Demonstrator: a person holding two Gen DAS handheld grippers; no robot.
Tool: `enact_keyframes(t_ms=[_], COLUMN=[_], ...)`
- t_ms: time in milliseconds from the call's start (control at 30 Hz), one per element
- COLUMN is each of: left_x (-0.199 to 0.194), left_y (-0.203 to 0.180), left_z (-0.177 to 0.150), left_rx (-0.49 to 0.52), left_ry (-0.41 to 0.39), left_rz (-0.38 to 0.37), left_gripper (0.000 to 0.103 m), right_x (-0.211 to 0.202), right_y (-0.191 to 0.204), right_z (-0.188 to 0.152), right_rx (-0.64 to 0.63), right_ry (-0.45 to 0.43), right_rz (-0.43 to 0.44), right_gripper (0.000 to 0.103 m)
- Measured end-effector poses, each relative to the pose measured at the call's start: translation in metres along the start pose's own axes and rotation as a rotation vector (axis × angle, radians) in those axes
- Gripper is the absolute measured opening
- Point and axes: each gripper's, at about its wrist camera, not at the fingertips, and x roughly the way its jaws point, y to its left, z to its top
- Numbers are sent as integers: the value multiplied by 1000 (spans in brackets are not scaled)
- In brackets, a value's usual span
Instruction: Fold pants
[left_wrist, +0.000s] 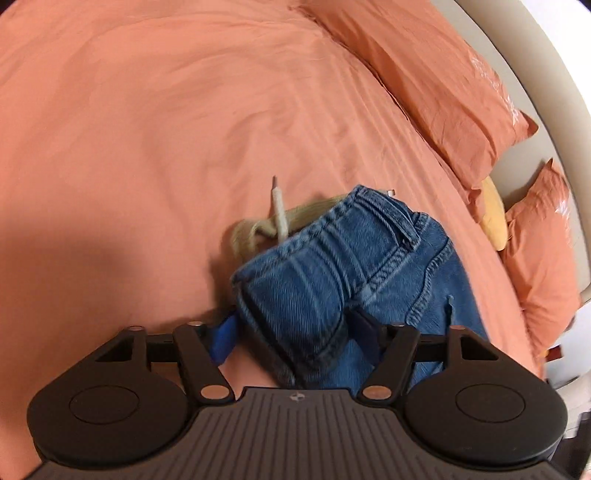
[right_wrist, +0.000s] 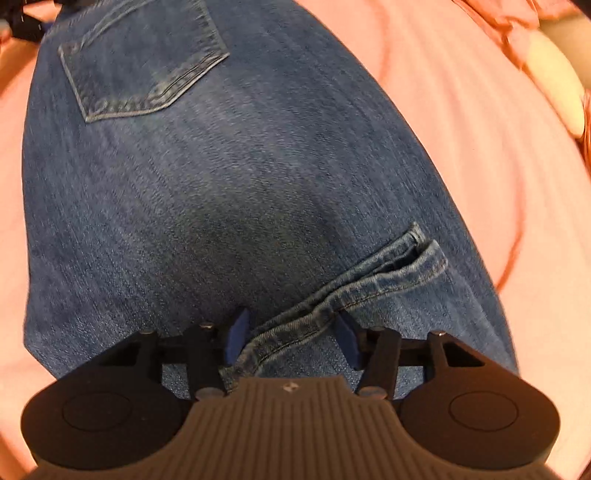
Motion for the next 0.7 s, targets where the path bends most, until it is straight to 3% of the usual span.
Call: enact_keyframes(t_ms=[167,233,500,700], left_x=[4,0,-41,-83], left_y=[-13,-20,-82,-160], left_z=[2,2,-10,-27], left_rx=[55,73,283,476], left_ry=[-24,-38,-197,-289], left_rz=[39,56,157,144], left_gripper=[36,29,18,18], right_x=[2,1,-7,-37], right_y=[-6,-10,-11,-25], right_z=[-3,-6,-22,-49], right_rx=[2,19,72,248], right_ry=[-16,-25,-75,-187], right_rz=[16,28,9,81], right_gripper=[52,52,52,46])
